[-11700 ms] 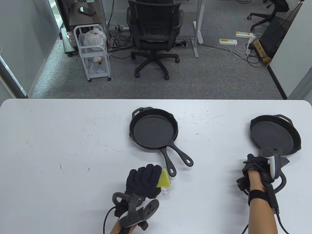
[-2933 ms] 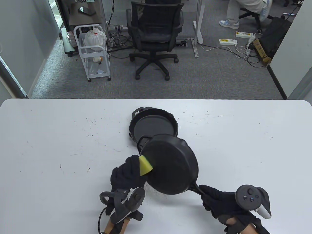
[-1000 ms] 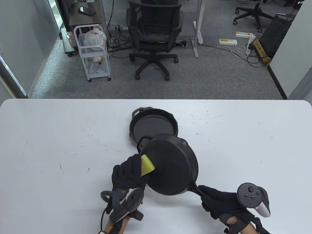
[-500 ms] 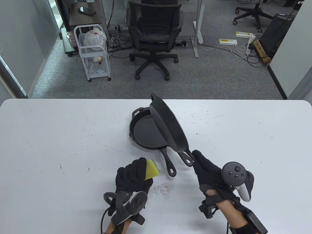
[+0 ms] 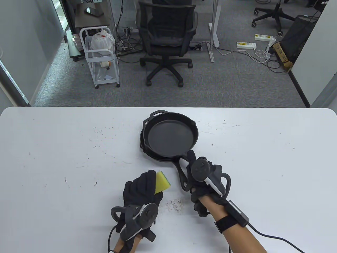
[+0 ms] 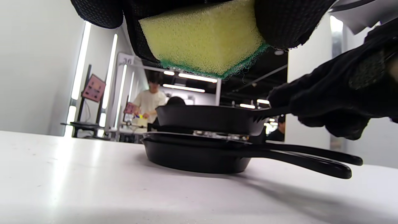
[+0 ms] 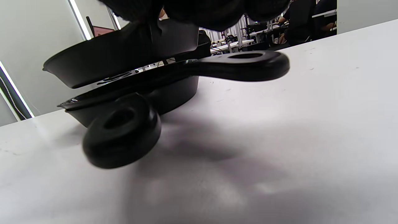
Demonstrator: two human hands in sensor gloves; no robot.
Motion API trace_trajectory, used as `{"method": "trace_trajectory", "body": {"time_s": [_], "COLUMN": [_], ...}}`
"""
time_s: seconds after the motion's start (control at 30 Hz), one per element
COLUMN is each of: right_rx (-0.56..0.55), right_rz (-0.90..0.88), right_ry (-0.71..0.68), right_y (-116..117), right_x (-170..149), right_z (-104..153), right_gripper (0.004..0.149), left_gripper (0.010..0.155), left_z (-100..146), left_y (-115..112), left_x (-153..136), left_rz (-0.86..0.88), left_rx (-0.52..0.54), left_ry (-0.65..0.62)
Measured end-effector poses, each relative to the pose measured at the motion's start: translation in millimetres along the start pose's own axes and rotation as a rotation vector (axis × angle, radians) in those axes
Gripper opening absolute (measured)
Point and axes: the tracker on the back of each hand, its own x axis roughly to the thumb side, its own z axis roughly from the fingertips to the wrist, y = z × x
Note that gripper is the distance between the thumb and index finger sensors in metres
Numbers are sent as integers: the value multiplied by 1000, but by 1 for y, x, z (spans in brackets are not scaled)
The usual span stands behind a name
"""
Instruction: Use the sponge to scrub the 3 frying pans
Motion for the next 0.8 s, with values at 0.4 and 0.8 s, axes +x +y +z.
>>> {"method": "trace_trajectory", "body": {"time_s": [0.4,0.8], "right_rx": [61,23], "right_rz": [108,174], "right_ry": [9,-63], "right_y": [18,3], "right_x": [19,16], "right_z": [-12,6], "right_gripper": [61,69], "left_gripper": [84,84], "left_z": [0,-2], "left_y": [-1,-3], "left_x": [1,-3], "left_rz": [-8,-23], "left_rx": [2,-20], "left_ry": [-3,19]}}
